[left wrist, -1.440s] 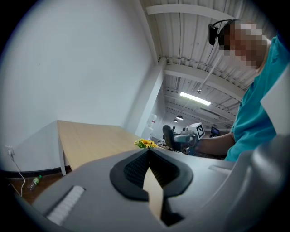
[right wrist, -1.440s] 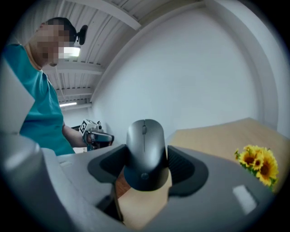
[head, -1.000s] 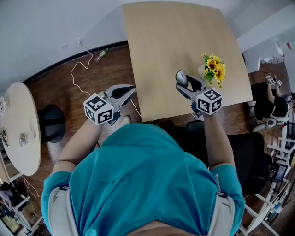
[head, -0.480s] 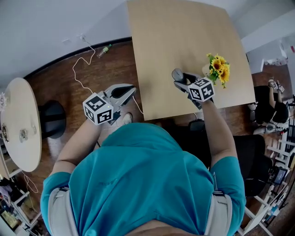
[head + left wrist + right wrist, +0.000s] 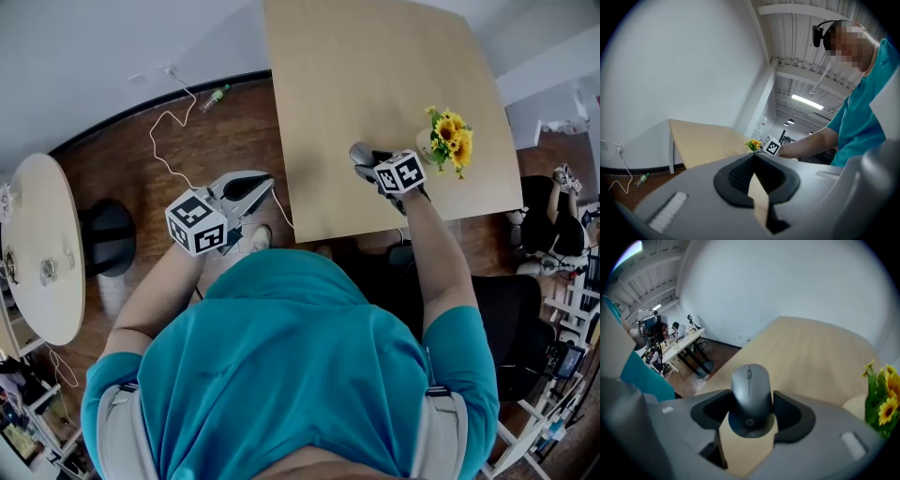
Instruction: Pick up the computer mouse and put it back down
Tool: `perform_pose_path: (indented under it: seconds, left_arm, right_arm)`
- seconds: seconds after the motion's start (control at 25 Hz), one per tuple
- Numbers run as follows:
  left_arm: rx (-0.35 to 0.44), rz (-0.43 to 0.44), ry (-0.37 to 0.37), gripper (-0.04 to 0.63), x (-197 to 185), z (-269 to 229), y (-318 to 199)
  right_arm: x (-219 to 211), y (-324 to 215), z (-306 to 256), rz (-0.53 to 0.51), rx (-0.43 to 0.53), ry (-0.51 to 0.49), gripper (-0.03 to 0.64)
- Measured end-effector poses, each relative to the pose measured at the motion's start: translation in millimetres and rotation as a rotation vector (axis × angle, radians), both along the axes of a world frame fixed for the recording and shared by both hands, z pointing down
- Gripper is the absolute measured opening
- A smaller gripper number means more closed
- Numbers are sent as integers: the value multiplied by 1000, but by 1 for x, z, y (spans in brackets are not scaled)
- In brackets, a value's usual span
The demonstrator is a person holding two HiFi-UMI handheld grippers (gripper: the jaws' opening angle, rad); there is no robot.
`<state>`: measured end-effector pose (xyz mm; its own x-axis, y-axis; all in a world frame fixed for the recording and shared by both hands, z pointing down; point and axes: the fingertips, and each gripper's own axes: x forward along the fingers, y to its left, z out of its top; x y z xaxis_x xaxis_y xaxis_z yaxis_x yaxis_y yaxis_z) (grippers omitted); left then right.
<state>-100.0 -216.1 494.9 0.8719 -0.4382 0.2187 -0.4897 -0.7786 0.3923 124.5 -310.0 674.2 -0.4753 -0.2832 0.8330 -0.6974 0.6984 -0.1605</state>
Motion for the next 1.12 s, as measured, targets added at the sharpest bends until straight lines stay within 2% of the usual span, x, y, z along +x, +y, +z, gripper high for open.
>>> perform_pose_path:
  seconds: [0.4,0.92,1.12]
  left_arm:
    - [0,2,-7,5,-4,-3,1]
    - [-12,-9,-21,5,-14,-4,7]
    - [-13,0,-30,5,-16,-1,8]
  right_arm:
    - [5,4,47,31,-77,92,288]
    - [10,6,83,59,-103,164,291]
    - [10,5,88,74,-105,156,299]
